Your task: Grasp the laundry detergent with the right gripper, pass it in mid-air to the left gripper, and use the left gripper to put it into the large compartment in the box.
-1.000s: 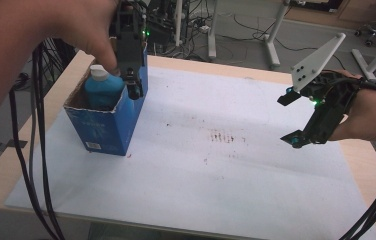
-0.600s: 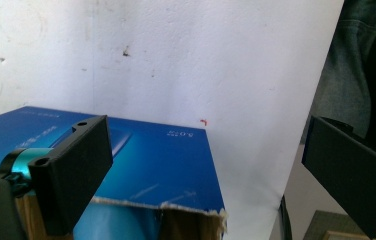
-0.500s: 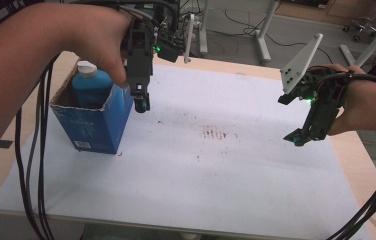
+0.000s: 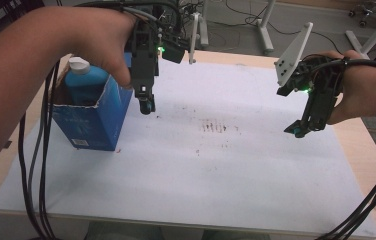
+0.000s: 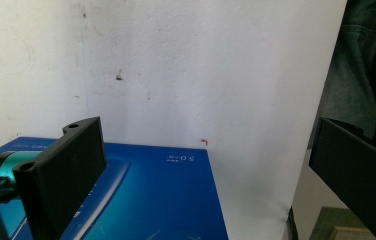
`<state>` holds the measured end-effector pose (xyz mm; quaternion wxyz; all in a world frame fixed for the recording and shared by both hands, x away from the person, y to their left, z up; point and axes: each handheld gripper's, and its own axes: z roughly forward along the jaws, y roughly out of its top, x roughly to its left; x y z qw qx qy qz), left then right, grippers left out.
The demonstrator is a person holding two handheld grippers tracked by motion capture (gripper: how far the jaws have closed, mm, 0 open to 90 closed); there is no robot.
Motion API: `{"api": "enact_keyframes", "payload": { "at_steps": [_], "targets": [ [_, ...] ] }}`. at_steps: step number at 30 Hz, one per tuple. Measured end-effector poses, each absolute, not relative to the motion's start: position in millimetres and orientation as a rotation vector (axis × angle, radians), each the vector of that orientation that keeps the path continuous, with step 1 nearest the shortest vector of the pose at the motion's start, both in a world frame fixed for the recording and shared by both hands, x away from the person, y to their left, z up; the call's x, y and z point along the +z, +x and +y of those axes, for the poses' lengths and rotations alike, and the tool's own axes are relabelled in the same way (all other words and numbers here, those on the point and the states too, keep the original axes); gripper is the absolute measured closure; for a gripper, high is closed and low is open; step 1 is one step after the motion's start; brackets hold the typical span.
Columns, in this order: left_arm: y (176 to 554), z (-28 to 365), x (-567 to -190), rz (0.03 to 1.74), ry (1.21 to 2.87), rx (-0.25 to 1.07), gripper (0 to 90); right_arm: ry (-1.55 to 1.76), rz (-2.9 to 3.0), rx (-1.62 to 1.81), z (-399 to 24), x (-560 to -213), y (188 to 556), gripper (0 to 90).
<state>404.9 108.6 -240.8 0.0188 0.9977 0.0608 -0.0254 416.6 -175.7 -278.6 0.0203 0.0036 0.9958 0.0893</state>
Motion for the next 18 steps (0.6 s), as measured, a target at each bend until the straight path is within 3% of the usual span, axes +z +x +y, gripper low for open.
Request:
{"api": "enact_keyframes", "payload": {
  "at_steps": [18],
  "targets": [
    [406.6,106.1,-240.1,0.187,3.096,-0.08,1.6,-0.02,3.087,0.255,-171.4,-276.7,418.0,0.7]
  ]
}}
